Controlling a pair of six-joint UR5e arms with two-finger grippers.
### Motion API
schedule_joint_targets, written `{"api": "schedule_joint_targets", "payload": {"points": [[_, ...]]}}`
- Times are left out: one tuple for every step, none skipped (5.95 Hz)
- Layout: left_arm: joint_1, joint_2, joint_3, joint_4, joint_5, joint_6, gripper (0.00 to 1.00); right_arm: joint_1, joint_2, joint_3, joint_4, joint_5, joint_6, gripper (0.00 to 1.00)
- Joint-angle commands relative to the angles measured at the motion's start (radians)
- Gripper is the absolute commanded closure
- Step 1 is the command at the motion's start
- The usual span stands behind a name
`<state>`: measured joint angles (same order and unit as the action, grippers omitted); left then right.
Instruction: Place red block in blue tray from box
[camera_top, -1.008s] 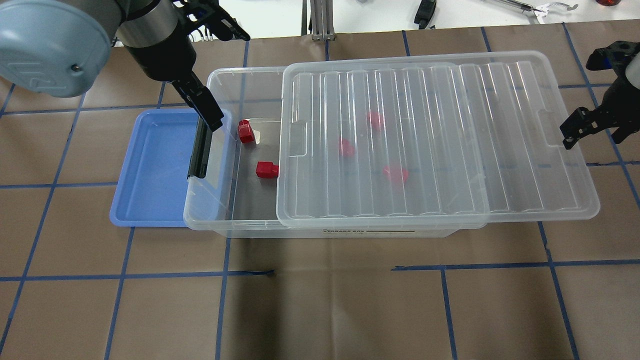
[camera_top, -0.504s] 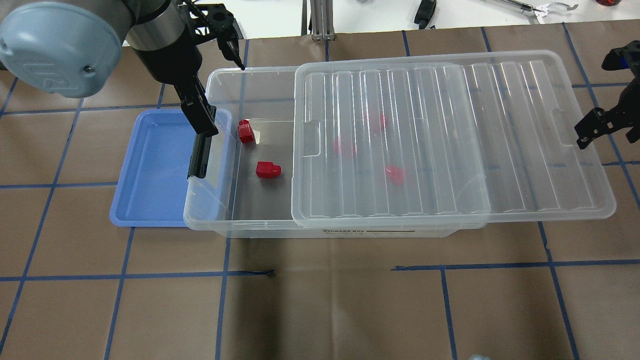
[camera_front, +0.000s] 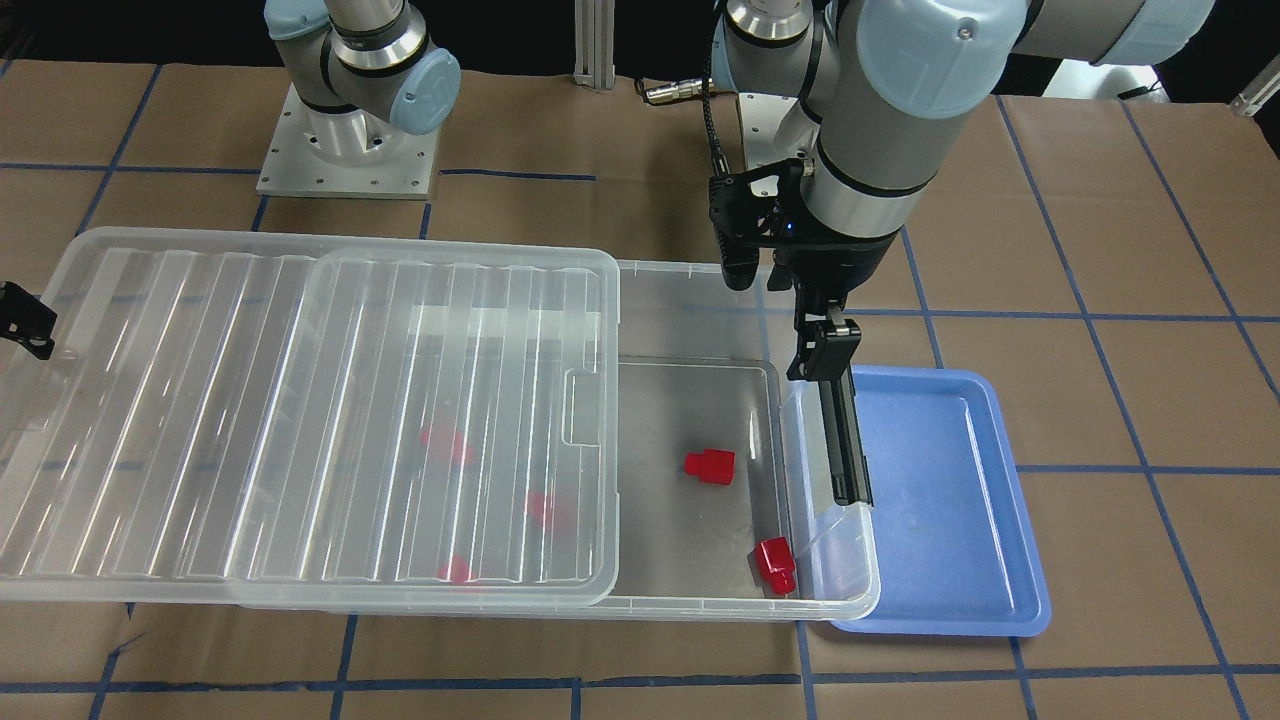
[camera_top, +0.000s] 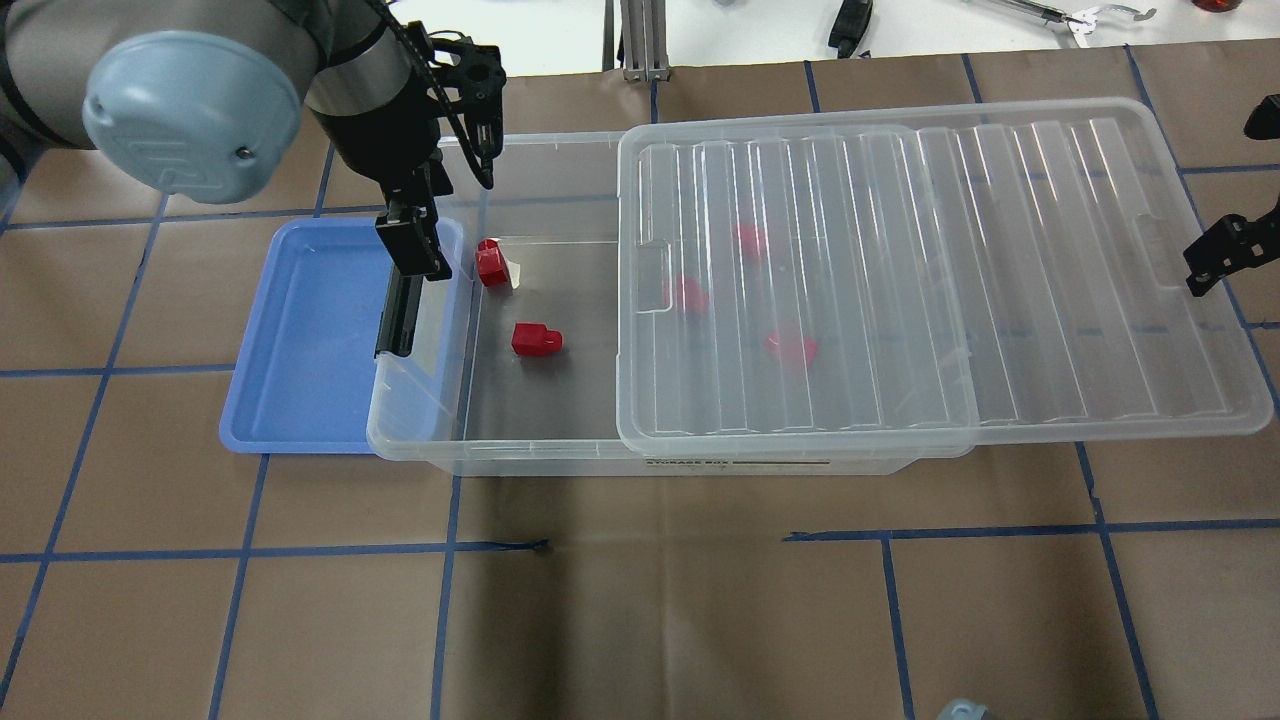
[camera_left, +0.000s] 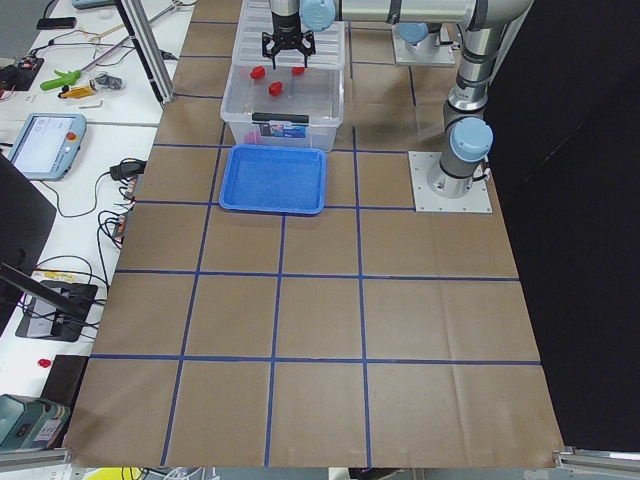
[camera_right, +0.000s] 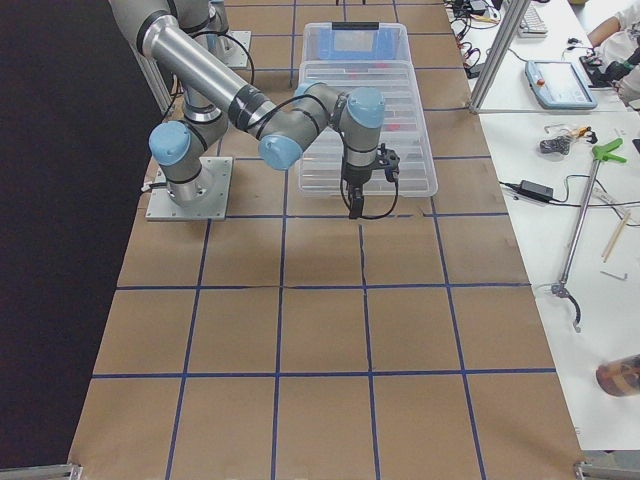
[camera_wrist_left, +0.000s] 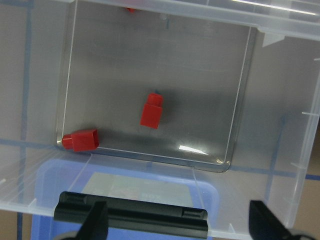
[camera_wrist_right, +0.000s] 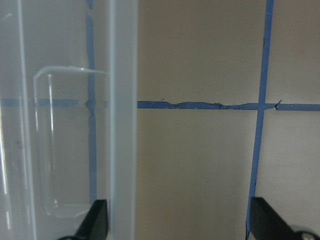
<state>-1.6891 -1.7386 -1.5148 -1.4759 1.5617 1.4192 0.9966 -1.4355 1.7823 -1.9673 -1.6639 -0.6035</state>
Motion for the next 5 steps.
{"api": "schedule_joint_targets", "payload": {"points": [[-0.009,-0.039,-0.086,0.099,0.0,0.078,0.02,0.002,-0.02,-0.021,0.011,-0.001,0.013,0.0],[-0.009,-0.059,-0.143,0.2,0.0,0.105,0.02,0.011,-0.046,-0.056,0.048,0.009,0.057,0.0],[-0.004,-0.085,-0.178,0.274,-0.002,0.113,0.02,0.037,-0.069,-0.107,0.15,0.013,0.127,0.0],[-0.006,-0.12,-0.183,0.295,0.0,0.121,0.02,0.097,-0.078,-0.172,0.251,0.013,0.204,0.0],[-0.007,-0.168,-0.186,0.34,-0.002,0.119,0.02,0.144,-0.08,-0.226,0.325,0.013,0.276,0.0]]}}
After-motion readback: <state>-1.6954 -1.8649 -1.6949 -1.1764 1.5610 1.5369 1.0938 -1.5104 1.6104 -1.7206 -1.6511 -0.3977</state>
